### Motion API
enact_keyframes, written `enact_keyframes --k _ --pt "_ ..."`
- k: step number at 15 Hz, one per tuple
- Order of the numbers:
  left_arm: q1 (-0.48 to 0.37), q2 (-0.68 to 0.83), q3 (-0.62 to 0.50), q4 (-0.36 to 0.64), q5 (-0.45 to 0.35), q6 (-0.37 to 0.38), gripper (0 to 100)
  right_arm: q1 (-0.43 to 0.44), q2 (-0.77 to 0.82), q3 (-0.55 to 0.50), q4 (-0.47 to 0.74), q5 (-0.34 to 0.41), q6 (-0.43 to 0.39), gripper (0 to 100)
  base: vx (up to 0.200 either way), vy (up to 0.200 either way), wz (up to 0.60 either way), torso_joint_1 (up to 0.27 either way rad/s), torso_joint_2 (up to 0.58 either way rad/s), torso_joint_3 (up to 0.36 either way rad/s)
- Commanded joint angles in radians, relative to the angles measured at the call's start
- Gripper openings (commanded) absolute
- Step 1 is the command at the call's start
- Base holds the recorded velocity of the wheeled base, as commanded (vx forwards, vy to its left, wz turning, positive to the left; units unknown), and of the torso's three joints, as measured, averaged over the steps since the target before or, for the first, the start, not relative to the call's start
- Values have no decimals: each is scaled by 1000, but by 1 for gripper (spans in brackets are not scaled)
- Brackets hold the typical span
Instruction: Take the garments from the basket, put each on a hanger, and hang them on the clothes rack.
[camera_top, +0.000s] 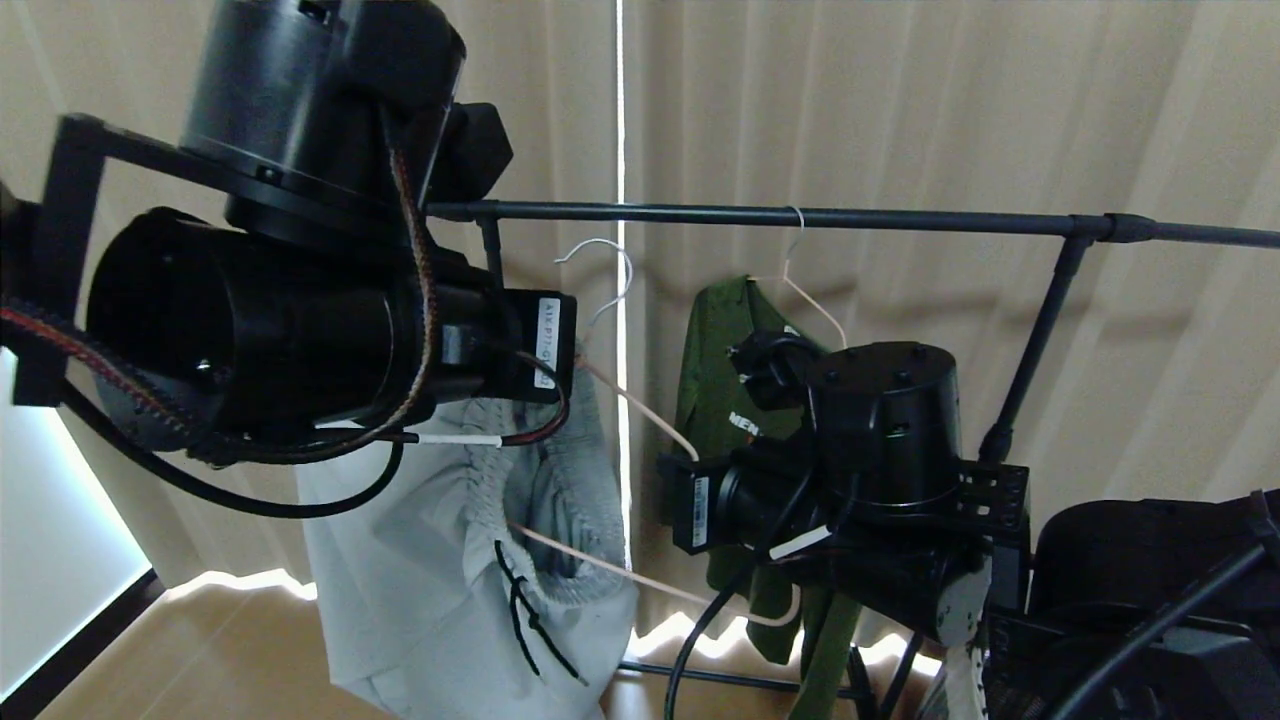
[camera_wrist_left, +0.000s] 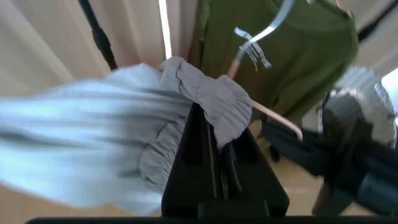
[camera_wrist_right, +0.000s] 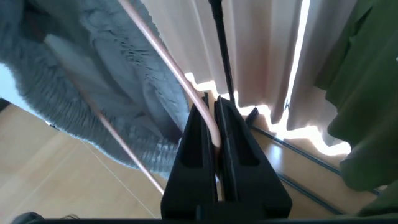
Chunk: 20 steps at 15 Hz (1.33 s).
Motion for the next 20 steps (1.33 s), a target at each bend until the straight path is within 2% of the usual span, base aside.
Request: enact_keyframes --k 1,6,10,11,14,20 --pt "-1 -38 39 -3 -2 14 0 -2 -1 17 -34 -7 -23 0 0 0 0 0 0 0" --pt "-1 -60 117 -12 -8 59 0 -11 23 124 -287 -7 -213 0 0 0 0 0 0 0" --pt "-13 -71 134 -12 -10 60 0 -18 30 123 -298 -7 -222 0 0 0 0 0 0 0" --pt "-27 -75 144 -12 -11 62 100 -28 26 123 -298 -7 -221 0 0 0 0 0 0 0" --pt "-29 -80 161 -12 -10 67 100 -34 20 123 -299 -8 -221 0 0 0 0 0 0 0" --pt "-29 -117 204 -12 -10 82 100 -111 -35 126 -299 -7 -236 0 0 0 0 0 0 0"
